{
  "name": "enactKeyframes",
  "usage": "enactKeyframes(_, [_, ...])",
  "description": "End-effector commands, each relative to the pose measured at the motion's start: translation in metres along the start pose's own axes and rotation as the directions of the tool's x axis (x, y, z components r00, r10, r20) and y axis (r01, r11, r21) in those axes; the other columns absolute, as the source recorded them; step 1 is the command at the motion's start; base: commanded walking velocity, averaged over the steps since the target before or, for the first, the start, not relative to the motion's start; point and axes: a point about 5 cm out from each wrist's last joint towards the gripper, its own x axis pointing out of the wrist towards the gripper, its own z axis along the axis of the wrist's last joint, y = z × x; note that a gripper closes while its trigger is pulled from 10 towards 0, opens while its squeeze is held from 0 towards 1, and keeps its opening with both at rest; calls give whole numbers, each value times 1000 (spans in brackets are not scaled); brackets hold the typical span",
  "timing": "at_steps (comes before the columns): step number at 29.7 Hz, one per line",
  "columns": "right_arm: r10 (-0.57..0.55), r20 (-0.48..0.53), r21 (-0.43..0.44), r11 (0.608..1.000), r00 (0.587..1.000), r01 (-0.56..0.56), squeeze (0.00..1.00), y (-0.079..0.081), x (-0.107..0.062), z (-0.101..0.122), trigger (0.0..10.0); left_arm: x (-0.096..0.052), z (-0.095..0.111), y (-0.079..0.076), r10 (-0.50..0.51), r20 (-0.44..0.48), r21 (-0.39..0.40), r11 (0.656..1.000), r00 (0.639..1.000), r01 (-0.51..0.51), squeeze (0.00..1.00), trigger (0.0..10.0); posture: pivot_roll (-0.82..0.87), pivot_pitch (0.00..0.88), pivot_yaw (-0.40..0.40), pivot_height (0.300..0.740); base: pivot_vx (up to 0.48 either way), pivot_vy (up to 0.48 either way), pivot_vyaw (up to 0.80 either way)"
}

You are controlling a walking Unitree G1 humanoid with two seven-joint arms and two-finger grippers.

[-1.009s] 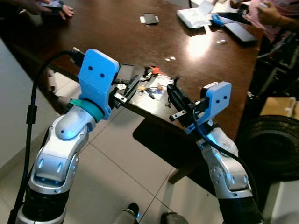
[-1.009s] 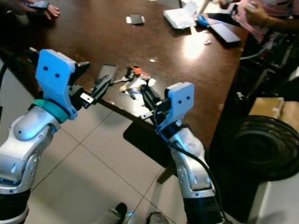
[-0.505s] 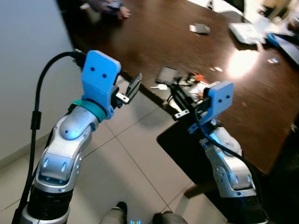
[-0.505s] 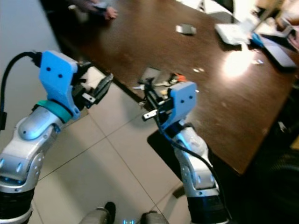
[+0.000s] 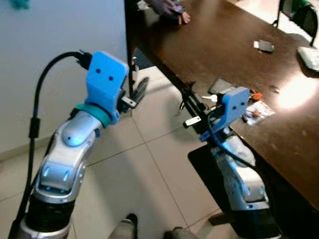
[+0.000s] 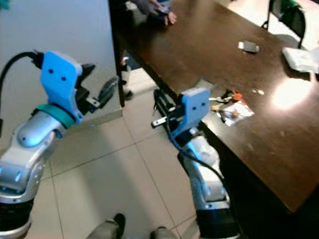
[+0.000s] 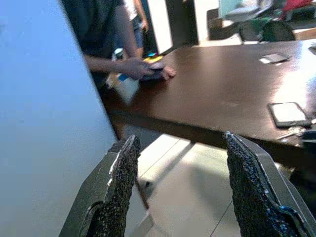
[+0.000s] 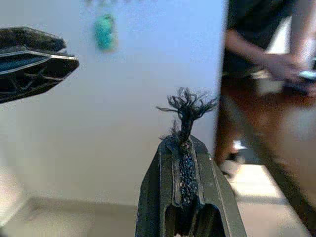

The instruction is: Hang keys on a hook

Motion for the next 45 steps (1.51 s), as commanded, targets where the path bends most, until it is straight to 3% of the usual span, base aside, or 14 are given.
enactKeyframes(1, [-13,-11,2,1000,1000,13,0,-2,-3,-3,10000,0,-1,-1,-4,1,1,1000,1000,4,0,10000,22,98,31,740,0,0,712])
enactKeyframes(12, [-19,8,29,999,1000,19,0,-2,-3,-2,10000,1,1,-2,-6,25,10,1000,1000,6,0,10000,22,98,31,740,55,0,581])
enactKeyframes(31, [-23,22,53,998,1000,22,0,-3,-4,-1,10000,3,3,-3,-13,45,14,1000,999,13,0,10000,22,95,32,740,480,0,0])
enactKeyframes(36, [-8,-1,-13,1000,1000,8,0,-2,-3,-4,10000,4,2,-3,-14,46,14,1000,999,13,0,10000,20,90,32,740,480,0,320])
enactKeyframes(45, [-10,-9,-29,1000,1000,10,0,-2,-2,-5,10000,4,2,-3,-14,47,15,1000,999,14,0,10000,18,85,29,740,480,0,711])
